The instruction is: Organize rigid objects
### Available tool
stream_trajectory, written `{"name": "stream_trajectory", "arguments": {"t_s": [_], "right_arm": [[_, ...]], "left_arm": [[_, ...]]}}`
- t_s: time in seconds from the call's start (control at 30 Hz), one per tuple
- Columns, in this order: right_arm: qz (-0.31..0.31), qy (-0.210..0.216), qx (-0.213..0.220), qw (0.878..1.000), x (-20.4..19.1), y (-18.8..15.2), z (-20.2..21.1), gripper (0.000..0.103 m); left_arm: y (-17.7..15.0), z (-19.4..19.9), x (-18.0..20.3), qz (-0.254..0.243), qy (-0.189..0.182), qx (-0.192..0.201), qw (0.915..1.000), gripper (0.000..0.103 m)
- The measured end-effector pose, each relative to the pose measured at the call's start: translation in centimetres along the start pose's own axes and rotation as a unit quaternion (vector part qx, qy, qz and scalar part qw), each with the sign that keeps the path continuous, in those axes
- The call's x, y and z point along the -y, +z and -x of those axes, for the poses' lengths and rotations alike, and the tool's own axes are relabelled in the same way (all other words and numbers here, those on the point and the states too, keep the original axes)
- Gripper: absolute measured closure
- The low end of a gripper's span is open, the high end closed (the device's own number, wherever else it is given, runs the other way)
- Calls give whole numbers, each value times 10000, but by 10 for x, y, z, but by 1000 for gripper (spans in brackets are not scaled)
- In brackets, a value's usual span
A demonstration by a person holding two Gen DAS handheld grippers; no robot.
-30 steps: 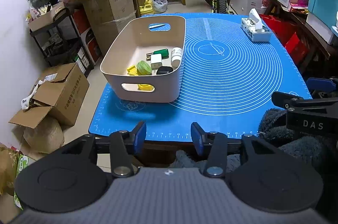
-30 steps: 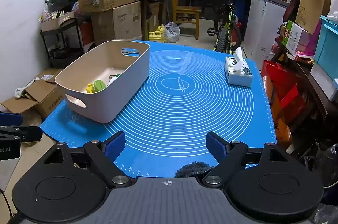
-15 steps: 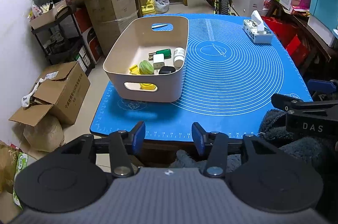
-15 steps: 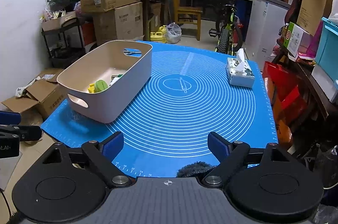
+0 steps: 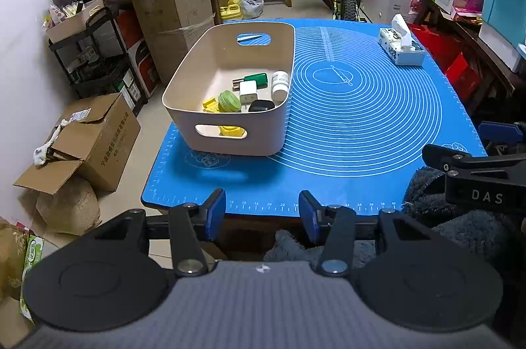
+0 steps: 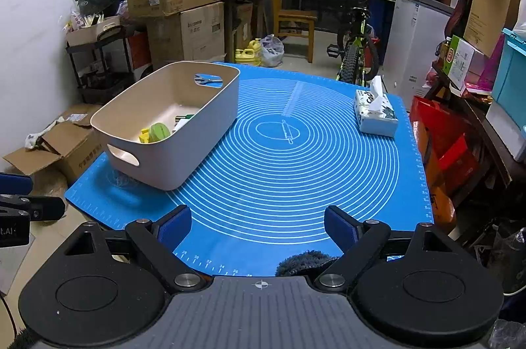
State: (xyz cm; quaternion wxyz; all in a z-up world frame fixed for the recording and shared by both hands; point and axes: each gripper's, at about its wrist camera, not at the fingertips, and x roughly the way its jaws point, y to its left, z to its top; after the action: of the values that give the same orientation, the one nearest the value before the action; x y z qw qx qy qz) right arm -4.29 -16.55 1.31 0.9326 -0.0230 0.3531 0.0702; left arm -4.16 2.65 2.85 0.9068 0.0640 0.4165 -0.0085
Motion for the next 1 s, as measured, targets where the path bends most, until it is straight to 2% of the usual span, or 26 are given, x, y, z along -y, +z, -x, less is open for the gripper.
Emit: {"name": "stream_trajectory", "arguments": {"t_s": [1.0], "right_arm": [[8, 32, -71, 10000, 0, -2, -3, 13]], "left_arm": [[-2, -1, -2, -33, -30, -67, 10000, 50]]}}
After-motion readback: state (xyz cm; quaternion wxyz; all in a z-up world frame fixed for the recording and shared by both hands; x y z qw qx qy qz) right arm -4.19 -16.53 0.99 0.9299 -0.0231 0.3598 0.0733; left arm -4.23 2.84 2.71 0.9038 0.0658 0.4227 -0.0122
